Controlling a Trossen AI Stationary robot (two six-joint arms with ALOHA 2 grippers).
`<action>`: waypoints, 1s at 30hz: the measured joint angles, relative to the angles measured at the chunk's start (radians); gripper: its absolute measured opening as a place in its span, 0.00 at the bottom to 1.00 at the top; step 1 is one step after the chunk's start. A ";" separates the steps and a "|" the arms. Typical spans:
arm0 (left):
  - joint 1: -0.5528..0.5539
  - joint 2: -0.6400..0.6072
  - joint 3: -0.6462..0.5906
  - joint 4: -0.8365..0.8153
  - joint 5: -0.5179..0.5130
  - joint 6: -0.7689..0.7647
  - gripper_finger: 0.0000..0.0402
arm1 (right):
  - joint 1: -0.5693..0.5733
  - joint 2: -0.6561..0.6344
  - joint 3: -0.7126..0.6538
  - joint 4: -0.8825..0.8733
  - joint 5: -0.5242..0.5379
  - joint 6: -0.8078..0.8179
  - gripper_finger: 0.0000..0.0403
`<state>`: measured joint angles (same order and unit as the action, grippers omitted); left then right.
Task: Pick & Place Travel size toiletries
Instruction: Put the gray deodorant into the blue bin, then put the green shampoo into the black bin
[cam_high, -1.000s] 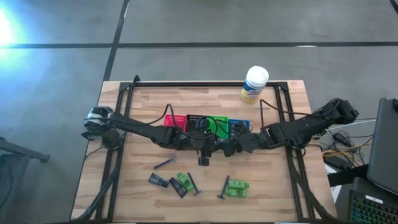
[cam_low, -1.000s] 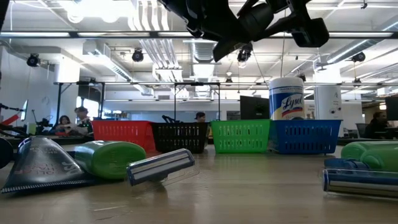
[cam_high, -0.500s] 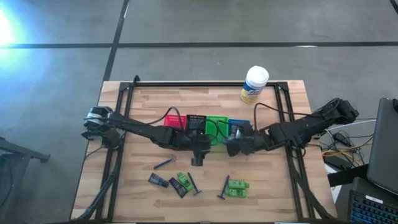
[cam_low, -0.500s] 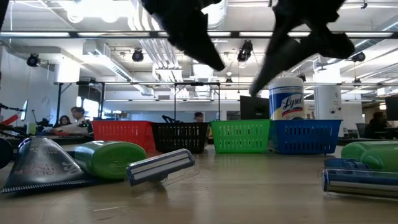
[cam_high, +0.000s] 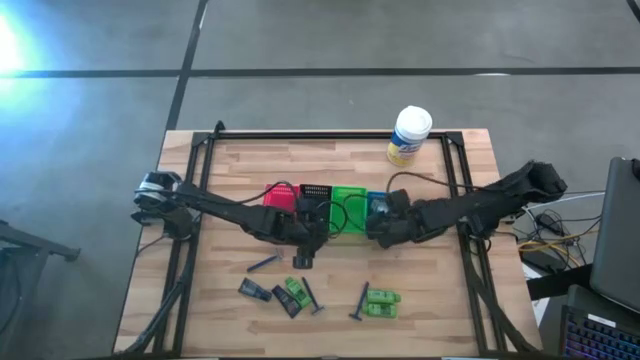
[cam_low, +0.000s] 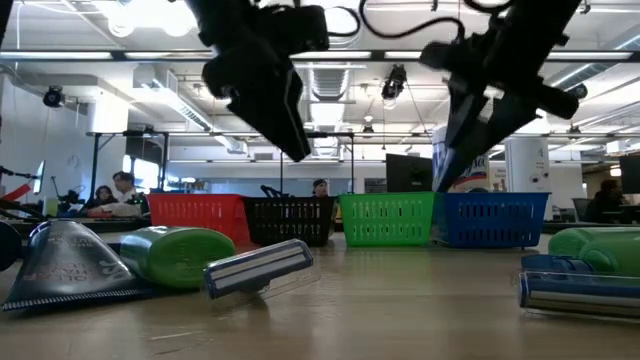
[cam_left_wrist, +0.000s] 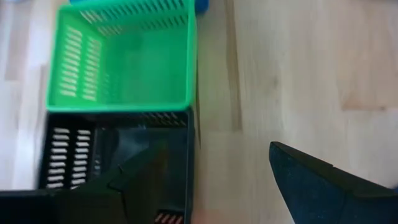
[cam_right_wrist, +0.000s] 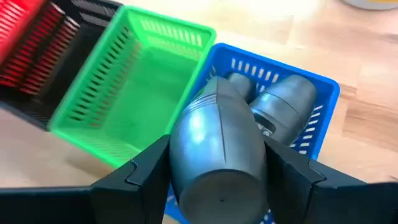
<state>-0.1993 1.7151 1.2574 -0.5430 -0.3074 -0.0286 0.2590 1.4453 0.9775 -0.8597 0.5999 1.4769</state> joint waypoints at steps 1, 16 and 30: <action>0.000 -0.002 -0.011 0.000 0.004 -0.002 0.70 | 0.000 0.021 0.000 0.004 0.008 0.002 0.49; 0.005 -0.119 -0.172 -0.013 0.065 -0.011 0.68 | 0.005 0.201 0.029 0.004 0.077 0.092 0.60; -0.026 -0.218 -0.283 -0.042 0.185 -0.080 0.69 | 0.029 0.136 0.032 0.004 0.076 0.025 0.90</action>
<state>-0.2251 1.4970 0.9745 -0.5849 -0.1229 -0.1084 0.2884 1.5809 1.0096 -0.8562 0.6759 1.5015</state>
